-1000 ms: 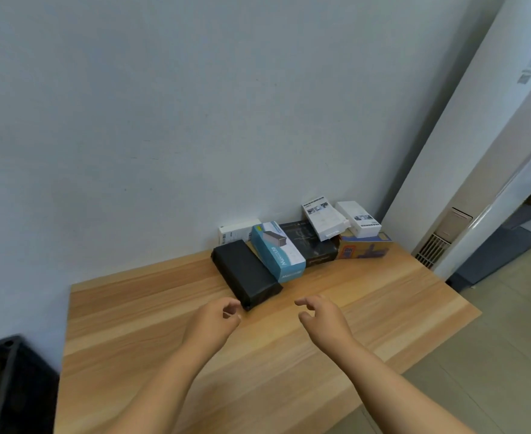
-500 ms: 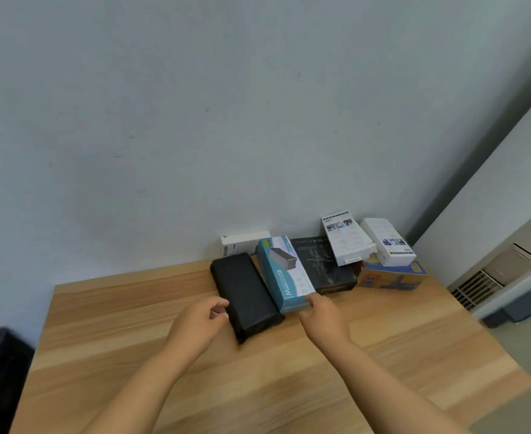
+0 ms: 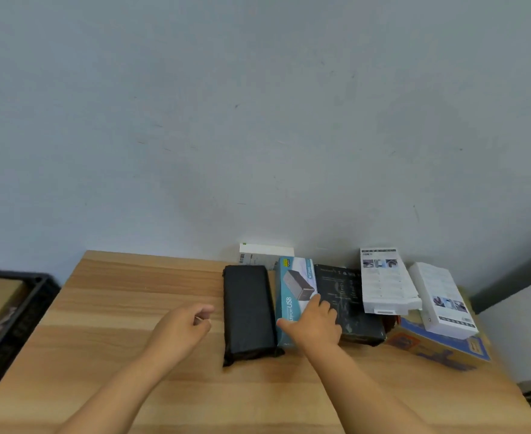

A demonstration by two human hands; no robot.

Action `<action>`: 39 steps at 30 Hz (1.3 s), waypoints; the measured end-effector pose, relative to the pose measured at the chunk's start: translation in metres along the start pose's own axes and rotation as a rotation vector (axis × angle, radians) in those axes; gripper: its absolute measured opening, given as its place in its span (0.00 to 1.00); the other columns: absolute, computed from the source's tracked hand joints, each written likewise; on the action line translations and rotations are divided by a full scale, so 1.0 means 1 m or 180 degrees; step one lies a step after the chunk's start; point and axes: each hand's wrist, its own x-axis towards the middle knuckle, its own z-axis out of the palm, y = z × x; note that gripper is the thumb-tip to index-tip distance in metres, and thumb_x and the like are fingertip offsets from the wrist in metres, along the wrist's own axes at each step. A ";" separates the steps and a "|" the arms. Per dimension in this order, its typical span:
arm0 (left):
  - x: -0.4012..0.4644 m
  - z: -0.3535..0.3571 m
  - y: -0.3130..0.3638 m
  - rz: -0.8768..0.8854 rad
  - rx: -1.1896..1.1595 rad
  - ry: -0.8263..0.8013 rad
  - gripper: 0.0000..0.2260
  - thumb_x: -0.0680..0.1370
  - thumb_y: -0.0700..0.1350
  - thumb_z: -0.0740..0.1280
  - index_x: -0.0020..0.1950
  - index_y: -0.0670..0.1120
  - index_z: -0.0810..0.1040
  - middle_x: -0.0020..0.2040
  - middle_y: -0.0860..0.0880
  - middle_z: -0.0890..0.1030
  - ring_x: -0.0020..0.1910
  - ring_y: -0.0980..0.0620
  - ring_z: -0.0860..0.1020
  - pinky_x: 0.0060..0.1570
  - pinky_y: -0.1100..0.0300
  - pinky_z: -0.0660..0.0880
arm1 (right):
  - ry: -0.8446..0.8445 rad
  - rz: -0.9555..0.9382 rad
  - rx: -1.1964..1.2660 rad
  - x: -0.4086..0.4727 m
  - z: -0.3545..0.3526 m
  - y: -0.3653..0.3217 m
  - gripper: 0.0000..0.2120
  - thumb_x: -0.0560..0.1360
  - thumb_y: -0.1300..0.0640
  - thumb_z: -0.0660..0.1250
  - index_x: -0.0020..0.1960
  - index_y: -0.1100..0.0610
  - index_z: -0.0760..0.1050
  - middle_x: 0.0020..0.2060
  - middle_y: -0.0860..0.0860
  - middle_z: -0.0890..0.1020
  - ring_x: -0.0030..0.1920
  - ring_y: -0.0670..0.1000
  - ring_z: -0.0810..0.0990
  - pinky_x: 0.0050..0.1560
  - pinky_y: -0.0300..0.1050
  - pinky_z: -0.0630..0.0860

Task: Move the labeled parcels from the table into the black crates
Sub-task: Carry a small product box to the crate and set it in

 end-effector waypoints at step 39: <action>-0.041 -0.132 0.148 0.1094 -0.1584 0.1129 0.19 0.79 0.41 0.63 0.69 0.53 0.68 0.59 0.51 0.77 0.58 0.53 0.75 0.49 0.54 0.78 | -0.0131 -0.1603 0.3361 -0.117 -0.190 -0.109 0.30 0.80 0.57 0.61 0.77 0.51 0.51 0.55 0.55 0.73 0.51 0.49 0.78 0.39 0.39 0.78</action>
